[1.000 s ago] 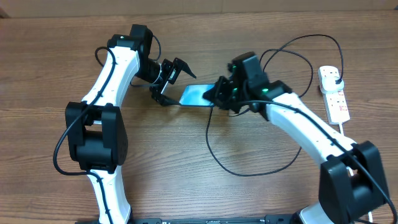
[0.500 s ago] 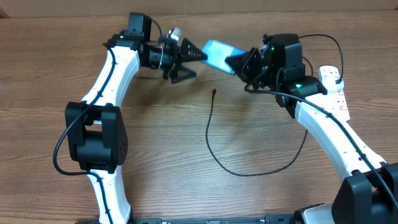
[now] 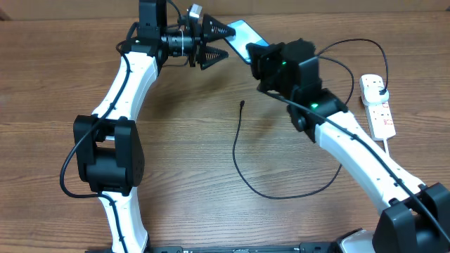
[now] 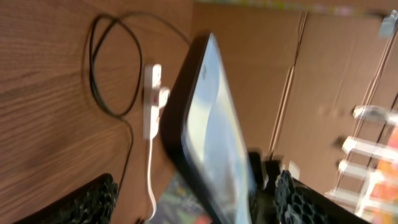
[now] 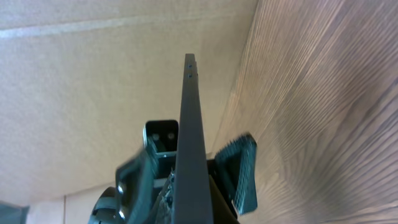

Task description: Plug charger to phone and switch on socket

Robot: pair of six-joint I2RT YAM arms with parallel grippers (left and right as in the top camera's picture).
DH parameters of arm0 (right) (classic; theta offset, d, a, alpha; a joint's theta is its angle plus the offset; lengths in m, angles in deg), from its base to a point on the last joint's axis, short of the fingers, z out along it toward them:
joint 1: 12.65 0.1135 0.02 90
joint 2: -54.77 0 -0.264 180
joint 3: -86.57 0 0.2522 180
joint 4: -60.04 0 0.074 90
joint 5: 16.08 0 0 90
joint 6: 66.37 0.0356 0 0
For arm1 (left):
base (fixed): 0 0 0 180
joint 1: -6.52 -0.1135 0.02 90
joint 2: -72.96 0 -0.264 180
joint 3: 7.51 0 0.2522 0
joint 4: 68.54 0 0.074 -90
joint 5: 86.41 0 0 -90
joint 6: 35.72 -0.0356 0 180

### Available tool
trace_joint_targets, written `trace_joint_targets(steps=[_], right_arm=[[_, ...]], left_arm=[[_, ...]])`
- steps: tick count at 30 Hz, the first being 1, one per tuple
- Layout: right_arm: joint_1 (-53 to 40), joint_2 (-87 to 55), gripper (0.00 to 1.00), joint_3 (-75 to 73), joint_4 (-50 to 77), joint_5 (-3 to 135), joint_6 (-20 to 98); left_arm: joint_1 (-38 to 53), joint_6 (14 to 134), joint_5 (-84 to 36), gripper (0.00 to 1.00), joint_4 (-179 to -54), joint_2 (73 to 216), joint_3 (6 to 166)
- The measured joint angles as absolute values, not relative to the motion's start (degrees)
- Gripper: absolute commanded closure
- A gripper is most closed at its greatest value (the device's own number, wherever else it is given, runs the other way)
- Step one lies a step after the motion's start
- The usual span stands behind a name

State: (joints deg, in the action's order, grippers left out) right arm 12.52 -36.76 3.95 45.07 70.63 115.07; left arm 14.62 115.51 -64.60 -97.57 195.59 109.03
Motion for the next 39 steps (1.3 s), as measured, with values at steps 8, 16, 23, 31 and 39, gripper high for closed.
trace_joint_targets(steps=[8, 16, 23, 31, 39], right_arm=[[15.3, -36.76, 0.96, 3.95, 45.13, 77.1, 121.1], [15.45, -36.76, 0.96, 3.95, 45.33, 78.81, 122.45], [16.65, -36.86, 0.96, 4.04, 47.95, 79.55, 122.67], [17.87, -38.7, 0.96, 4.06, 50.31, 77.87, 122.91], [18.14, -39.44, 0.96, 4.06, 51.43, 76.27, 123.98]], left_arm=[[15.54, 129.3, -59.83, 0.32, -92.04, 195.59, 109.03], [15.56, 136.23, -58.26, 0.65, -91.01, 195.59, 109.03], [15.54, 137.91, -58.52, 0.72, -90.59, 195.57, 109.05], [15.56, 138.37, -58.98, 0.82, -90.81, 195.57, 109.05], [15.56, 138.24, -59.79, 0.93, -90.81, 195.57, 109.05]])
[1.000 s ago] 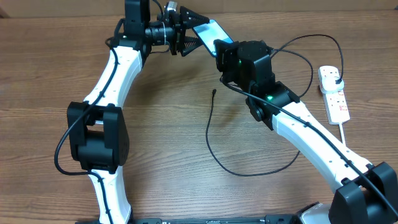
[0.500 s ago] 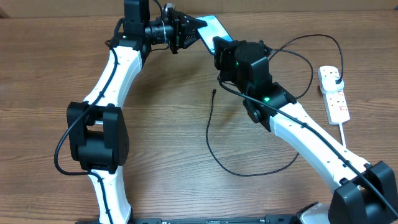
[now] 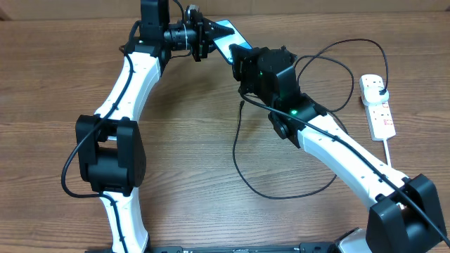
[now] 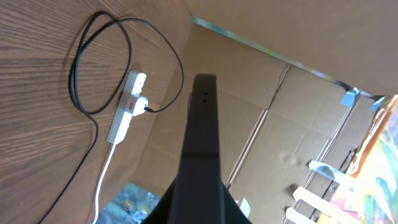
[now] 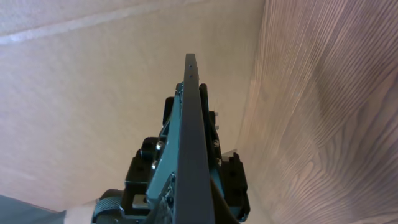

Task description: Plug charger to phone and switch on socket

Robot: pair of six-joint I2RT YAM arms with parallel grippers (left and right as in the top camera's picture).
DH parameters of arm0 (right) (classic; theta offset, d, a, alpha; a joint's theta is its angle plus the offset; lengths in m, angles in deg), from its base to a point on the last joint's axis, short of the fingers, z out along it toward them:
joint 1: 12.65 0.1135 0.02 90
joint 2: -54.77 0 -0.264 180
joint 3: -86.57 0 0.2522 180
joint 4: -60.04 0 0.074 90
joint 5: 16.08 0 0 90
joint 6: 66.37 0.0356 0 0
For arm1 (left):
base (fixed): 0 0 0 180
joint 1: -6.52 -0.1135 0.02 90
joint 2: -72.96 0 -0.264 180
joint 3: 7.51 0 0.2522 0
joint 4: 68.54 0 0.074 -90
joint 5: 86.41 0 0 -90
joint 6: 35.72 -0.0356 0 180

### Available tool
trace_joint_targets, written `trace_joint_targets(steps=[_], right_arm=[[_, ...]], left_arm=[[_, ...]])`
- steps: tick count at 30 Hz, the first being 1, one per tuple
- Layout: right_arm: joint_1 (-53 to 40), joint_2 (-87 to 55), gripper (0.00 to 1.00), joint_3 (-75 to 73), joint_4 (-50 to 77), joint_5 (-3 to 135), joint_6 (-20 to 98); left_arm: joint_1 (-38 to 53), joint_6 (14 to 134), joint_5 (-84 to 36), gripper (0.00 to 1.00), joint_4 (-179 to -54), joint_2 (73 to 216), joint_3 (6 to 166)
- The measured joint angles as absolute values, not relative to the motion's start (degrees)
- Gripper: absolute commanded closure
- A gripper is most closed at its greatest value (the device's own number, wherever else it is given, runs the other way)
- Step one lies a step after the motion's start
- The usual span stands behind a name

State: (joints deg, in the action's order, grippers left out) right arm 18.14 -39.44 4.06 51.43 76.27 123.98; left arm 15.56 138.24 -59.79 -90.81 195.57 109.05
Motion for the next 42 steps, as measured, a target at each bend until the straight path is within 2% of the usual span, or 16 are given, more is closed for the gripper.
trace_joint_targets(steps=[3, 11, 12, 15, 17, 20, 23, 27, 30, 36, 42], right_arm=[[18.09, -39.44, 0.96, 4.06, 51.43, 76.25, 124.99], [18.09, -39.44, 0.96, 4.06, 51.43, 76.25, 125.38], [18.09, -39.44, 0.94, 4.06, 51.43, 76.25, 125.38], [18.11, -39.44, 0.83, 4.06, 51.45, 76.27, 124.86], [18.09, -39.44, 0.69, 4.04, 51.8, 76.21, 124.33], [18.09, -39.42, 0.58, 3.97, 51.38, 75.66, 123.05], [18.16, -39.44, 0.42, 3.99, 49.07, 74.68, 120.75], [17.81, -39.42, 0.17, 3.97, 45.05, 72.45, 112.93], [16.54, -39.42, 0.09, 3.97, 39.3, 70.04, 104.75], [10.4, -39.47, 0.04, 3.88, 25.51, 63.14, 85.45], [4.3, -39.47, 0.15, 3.88, 16.13, 54.81, 66.7]], left_arm=[[15.54, 138.16, -59.81, 0.96, -90.79, 195.57, 109.05], [15.54, 138.11, -59.83, 0.96, -90.81, 195.57, 109.05], [15.54, 138.11, -59.83, 0.96, -90.83, 195.57, 109.05], [15.56, 137.7, -59.87, 0.96, -90.92, 195.57, 109.05], [15.54, 136.36, -60.05, 0.96, -91.16, 195.57, 109.05], [15.54, 133.48, -60.44, 0.96, -91.43, 195.57, 109.03], [15.47, 129.19, -61.4, 0.96, -91.95, 195.57, 109.03], [14.77, 120.74, -63.87, 0.96, -96.5, 195.57, 109.03], [13.44, 112.84, -66.06, 0.96, -101.74, 195.57, 109.05], [7.45, 91.45, -67.57, 0.96, -123.29, 195.61, 109.27], [1.07, 74.64, -66.19, 0.96, -142.18, 195.68, 109.25]])
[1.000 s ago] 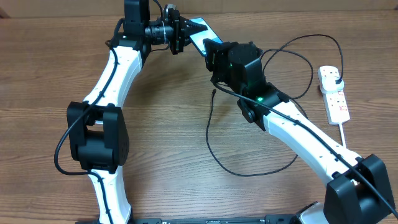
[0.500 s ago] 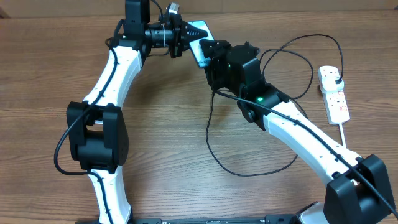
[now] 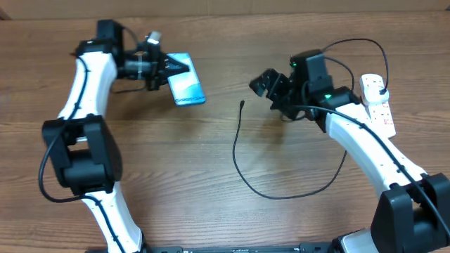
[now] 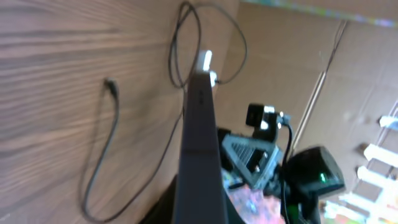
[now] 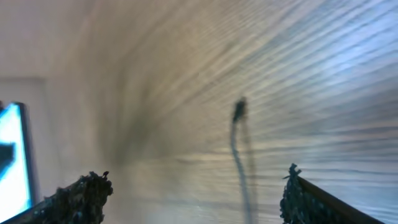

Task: Plug charger to phone and switch on socket
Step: 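Open the right gripper and move it away from the phone, then grasp the black cable's USB-C plug with the right gripper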

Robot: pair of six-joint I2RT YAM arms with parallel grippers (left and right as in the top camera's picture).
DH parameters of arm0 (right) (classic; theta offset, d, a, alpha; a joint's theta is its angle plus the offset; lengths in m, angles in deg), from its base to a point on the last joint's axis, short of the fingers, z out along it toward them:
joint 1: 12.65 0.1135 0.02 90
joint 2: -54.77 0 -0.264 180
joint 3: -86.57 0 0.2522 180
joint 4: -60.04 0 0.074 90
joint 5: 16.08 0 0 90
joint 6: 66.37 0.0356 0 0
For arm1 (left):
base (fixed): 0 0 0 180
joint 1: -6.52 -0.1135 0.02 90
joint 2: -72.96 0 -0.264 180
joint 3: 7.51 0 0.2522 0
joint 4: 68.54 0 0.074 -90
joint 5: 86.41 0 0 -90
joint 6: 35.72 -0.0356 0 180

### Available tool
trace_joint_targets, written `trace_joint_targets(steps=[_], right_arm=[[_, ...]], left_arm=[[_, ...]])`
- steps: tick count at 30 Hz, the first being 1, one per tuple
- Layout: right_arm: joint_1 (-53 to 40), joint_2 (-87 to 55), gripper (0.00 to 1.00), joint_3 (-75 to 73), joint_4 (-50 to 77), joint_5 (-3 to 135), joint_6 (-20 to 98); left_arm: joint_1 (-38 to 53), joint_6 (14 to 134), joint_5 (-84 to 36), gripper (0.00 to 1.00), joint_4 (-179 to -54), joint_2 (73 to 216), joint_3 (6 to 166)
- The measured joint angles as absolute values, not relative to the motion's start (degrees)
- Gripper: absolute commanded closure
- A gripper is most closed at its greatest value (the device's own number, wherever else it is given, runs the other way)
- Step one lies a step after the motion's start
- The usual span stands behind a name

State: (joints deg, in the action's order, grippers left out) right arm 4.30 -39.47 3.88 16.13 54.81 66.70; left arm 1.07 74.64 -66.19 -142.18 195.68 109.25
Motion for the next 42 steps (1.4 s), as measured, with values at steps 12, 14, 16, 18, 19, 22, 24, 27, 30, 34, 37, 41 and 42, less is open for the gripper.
trace_joint_targets(steps=[12, 14, 16, 18, 19, 22, 24, 27, 30, 34, 37, 41, 42], right_arm=[[2.99, -42.22, 0.26, 1.35, 6.62, 48.36, 57.52], [2.99, -45.94, 0.32, -2.02, 4.76, 47.31, 57.58], [2.97, -49.56, 0.45, -4.93, 3.65, 46.24, 57.89], [2.99, -53.21, 0.47, -7.44, 2.71, 44.95, 58.37], [2.97, -54.79, 0.48, -8.47, 2.56, 44.08, 58.61], [2.97, -59.4, 0.48, -10.78, 2.8, 42.11, 60.14], [2.97, -61.67, 0.48, -11.09, 3.67, 40.91, 61.26], [2.99, -64.49, 0.48, -11.11, 6.38, 39.05, 62.85], [2.97, -67.03, 0.48, -11.13, 10.12, 36.89, 64.53], [2.99, -68.51, 0.51, -11.2, 14.2, 35.57, 66.74], [2.99, -69.08, 0.58, -11.2, 15.89, 35.12, 68.27], [2.99, -69.87, 0.62, -11.22, 16.65, 34.88, 69.5], [2.99, -70.15, 0.62, -11.24, 16.65, 34.74, 69.71]], left_arm=[[-5.27, 60.67, -67.24, 0.96, -157.11, 195.68, 109.25], [-5.25, 60.1, -67.52, 0.96, -157.15, 195.68, 109.25], [-5.2, 59.84, -67.79, 0.96, -157.3, 195.68, 109.25], [-5.2, 59.82, -67.94, 0.96, -157.52, 195.68, 109.25], [-5.2, 59.8, -68.03, 0.96, -157.56, 195.68, 109.25], [-5.18, 59.8, -68.05, 0.96, -157.61, 195.68, 109.25], [-5.09, 59.78, -68.05, 0.96, -157.8, 195.68, 109.25], [-5.09, 59.78, -68.11, 0.96, -157.96, 195.68, 109.25], [-5.09, 59.78, -68.25, 0.96, -157.94, 195.68, 109.25], [-5.09, 59.78, -68.29, 0.96, -158.24, 195.68, 109.25], [-5.09, 59.78, -68.29, 0.96, -158.53, 195.68, 109.25], [-5.09, 59.78, -68.29, 0.96, -158.68, 195.68, 109.25], [-5.09, 59.78, -68.31, 0.96, -158.7, 195.68, 109.25]])
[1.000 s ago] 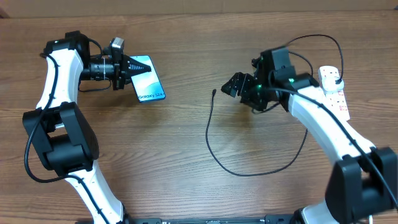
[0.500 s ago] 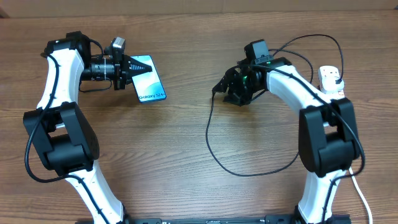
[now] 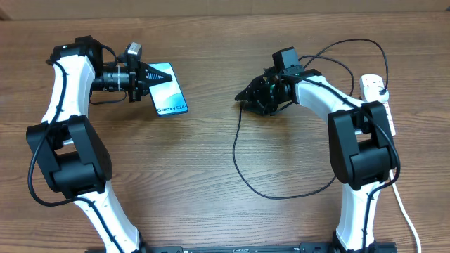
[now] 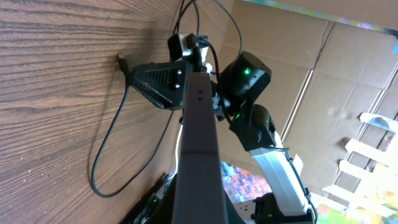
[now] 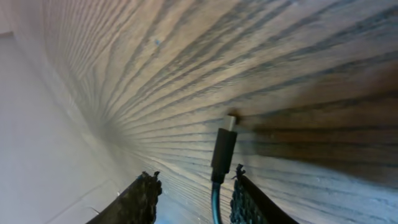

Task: Plug charger to phone and switch on socket
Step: 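Grasp the black cable's USB-C plug with the right gripper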

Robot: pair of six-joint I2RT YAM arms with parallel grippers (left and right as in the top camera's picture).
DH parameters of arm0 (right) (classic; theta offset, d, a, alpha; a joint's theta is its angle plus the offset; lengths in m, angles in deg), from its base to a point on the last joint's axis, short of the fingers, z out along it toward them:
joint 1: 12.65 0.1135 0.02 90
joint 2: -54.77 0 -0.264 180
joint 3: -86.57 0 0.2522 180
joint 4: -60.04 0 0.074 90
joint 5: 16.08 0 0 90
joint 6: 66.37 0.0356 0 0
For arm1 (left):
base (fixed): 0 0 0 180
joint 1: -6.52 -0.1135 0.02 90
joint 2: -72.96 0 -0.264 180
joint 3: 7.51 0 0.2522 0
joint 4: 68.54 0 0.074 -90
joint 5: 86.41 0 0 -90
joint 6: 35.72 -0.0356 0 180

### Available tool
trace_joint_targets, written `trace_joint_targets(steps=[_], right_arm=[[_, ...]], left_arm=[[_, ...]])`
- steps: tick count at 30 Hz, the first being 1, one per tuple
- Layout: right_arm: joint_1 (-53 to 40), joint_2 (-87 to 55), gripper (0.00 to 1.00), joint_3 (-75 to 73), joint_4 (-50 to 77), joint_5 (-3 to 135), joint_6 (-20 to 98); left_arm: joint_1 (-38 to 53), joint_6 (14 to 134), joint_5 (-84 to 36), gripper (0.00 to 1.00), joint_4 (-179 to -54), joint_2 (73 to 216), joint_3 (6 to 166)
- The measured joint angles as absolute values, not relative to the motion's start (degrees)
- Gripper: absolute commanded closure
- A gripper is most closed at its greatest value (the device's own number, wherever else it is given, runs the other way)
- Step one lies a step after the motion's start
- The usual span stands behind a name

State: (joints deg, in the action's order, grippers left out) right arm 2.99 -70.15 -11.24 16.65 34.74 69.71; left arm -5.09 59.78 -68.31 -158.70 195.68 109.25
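The phone, blue screen up, sticks out to the right of my left gripper, which is shut on its left end; in the left wrist view it appears edge-on as a dark bar. The black charger cable loops over the table's middle. Its plug lies on the wood between the fingers of my right gripper, which is open around it, low at the table. The plug lies close to one finger. The white power strip lies at the far right, partly hidden by the right arm.
The cable's far end runs in an arc behind the right arm to the power strip. Brown cardboard walls stand beyond the table's far edge. Bare wood table lies in front of the cable loop and between phone and plug.
My right gripper was open above the table to the right of the plug; now it is low with its fingers on either side of the plug. The left gripper and phone have shifted slightly left.
First my right gripper held the phone at the table's far edge, the left gripper open beside it. Then both were on the phone. Then the left held it alone at the left, the right open and free. Now the right straddles the cable plug.
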Motion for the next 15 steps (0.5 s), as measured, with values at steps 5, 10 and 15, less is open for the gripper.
trace_joint_targets(steps=[5, 10, 15], right_arm=[[2.99, -71.7, 0.64, -11.31, 16.61, 33.96, 70.33], [2.99, -72.51, 0.73, -11.44, 16.65, 32.8, 70.52], [3.06, -72.86, 0.83, -11.44, 16.96, 32.82, 70.72]], left_arm=[[-5.09, 59.78, -68.31, 0.96, -158.83, 195.68, 109.25], [-5.09, 59.75, -68.29, 0.96, -158.83, 195.68, 109.25], [-5.09, 59.78, -68.33, 0.96, -158.81, 195.68, 109.25]])
